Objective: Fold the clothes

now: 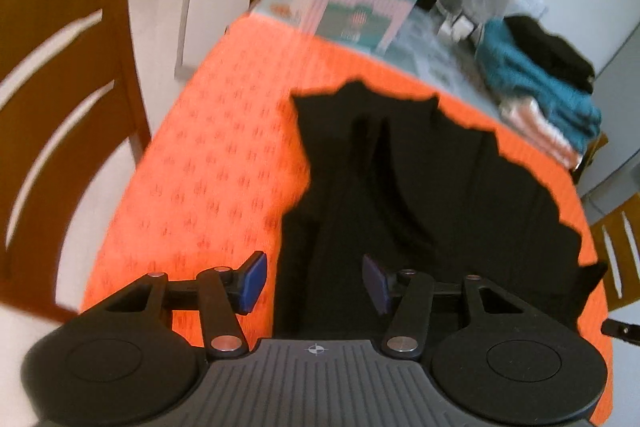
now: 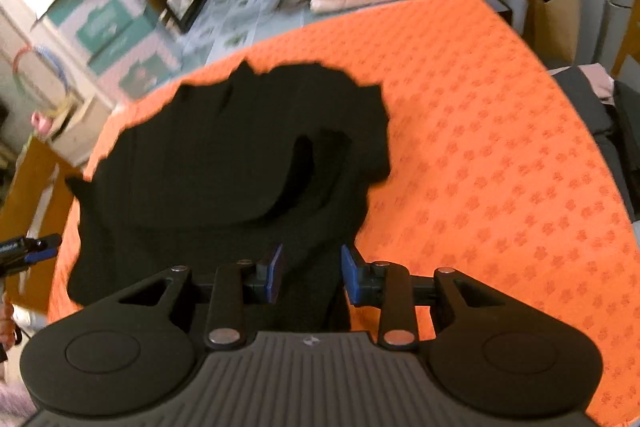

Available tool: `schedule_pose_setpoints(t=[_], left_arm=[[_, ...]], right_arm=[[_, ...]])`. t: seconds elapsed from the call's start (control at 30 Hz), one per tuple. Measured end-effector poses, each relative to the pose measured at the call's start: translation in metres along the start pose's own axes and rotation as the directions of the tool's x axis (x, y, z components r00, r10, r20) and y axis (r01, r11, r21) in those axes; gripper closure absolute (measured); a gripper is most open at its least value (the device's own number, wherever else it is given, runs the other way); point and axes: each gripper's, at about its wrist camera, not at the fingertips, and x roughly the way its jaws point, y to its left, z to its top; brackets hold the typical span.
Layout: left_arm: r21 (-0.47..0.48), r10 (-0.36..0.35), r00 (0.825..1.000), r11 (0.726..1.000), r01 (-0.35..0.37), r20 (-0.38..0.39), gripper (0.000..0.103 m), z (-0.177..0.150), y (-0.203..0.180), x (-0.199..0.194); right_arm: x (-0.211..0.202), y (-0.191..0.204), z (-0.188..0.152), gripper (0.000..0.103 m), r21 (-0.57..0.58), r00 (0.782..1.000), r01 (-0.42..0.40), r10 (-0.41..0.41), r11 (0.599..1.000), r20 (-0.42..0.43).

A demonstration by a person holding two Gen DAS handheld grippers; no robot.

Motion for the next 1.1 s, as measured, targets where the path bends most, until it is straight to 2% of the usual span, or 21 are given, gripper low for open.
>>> schedule_pose_setpoints(t=[0.03, 0.07, 0.2, 0.27, 0.3, 0.33, 0.37, 0.4, 0.53, 0.77, 0.8, 0.83, 0.87, 1.0, 1.1], left_arm=[[-0.001, -0.003, 1.000, 1.000, 0.003, -0.014, 0.058, -0.005, 0.001, 0.003], [-0.001, -0.002, 1.000, 1.000, 0.002, -0.024, 0.060, -0.008, 0.002, 0.006], [0.006, 0.019, 0.999, 1.000, -0.018, -0.037, 0.062, -0.016, 0.002, 0.013], [0.014, 0.030, 0.999, 0.999, -0.030, -0.033, 0.062, -0.016, 0.002, 0.015], [0.021, 0.038, 0.999, 0.999, -0.037, -0.031, 0.062, -0.016, 0.001, 0.015], [0.026, 0.036, 0.999, 0.999, -0.035, -0.027, 0.062, -0.015, 0.000, 0.016], [0.029, 0.032, 0.999, 0.999, -0.031, -0.022, 0.062, -0.014, -0.001, 0.016], [0.035, 0.032, 0.999, 0.999, -0.031, -0.020, 0.062, -0.015, -0.002, 0.017], [0.057, 0.030, 0.999, 0.998, -0.029, -0.014, 0.064, -0.016, -0.008, 0.019], [0.082, 0.006, 0.999, 0.997, -0.003, -0.035, 0.064, -0.019, -0.012, 0.024], [0.089, 0.004, 0.999, 0.996, -0.001, -0.033, 0.070, -0.019, -0.012, 0.025], [0.095, -0.001, 1.000, 0.995, 0.004, -0.032, 0.091, -0.019, -0.013, 0.025], [0.096, -0.011, 0.999, 0.995, 0.014, -0.035, 0.097, -0.019, -0.012, 0.024], [0.024, -0.082, 0.996, 0.996, 0.081, 0.029, 0.097, -0.017, -0.003, 0.001], [-0.021, -0.150, 0.986, 0.988, 0.151, 0.071, 0.098, -0.017, 0.004, -0.029]], right_arm=[[0.005, 0.001, -0.003, 0.067, -0.008, 1.000, 0.001, -0.001, 1.000, -0.008], [0.010, 0.002, -0.006, 0.067, -0.013, 1.000, 0.002, -0.002, 1.000, -0.018], [0.029, -0.002, -0.013, 0.067, 0.028, 0.997, 0.012, -0.009, 1.000, -0.082], [0.031, -0.001, -0.017, 0.067, 0.041, 0.996, -0.006, 0.010, 0.999, -0.087], [0.032, -0.001, -0.018, 0.070, 0.046, 0.996, -0.014, 0.018, 0.999, -0.089], [0.032, 0.000, -0.019, 0.077, 0.042, 0.996, -0.015, 0.019, 0.999, -0.084], [0.031, 0.001, -0.020, 0.089, 0.039, 0.997, -0.016, 0.020, 0.999, -0.080], [0.029, 0.001, -0.019, 0.093, 0.042, 0.997, -0.020, 0.023, 0.999, -0.073], [0.023, 0.005, -0.016, 0.095, 0.023, 0.998, -0.031, 0.032, 0.999, -0.049], [0.032, 0.009, -0.017, 0.092, 0.031, 0.998, -0.011, 0.013, 0.999, -0.065], [0.033, 0.010, -0.017, 0.094, 0.031, 0.998, -0.008, 0.010, 0.999, -0.068], [0.034, 0.011, -0.019, 0.095, 0.029, 0.998, -0.003, 0.005, 1.000, -0.067], [0.033, 0.011, -0.019, 0.098, 0.027, 0.998, 0.001, 0.000, 1.000, -0.059], [0.015, 0.011, -0.021, 0.099, 0.030, 1.000, -0.006, 0.006, 1.000, -0.012], [-0.014, 0.011, -0.024, 0.099, 0.025, 0.998, -0.041, 0.040, 0.999, 0.050]])
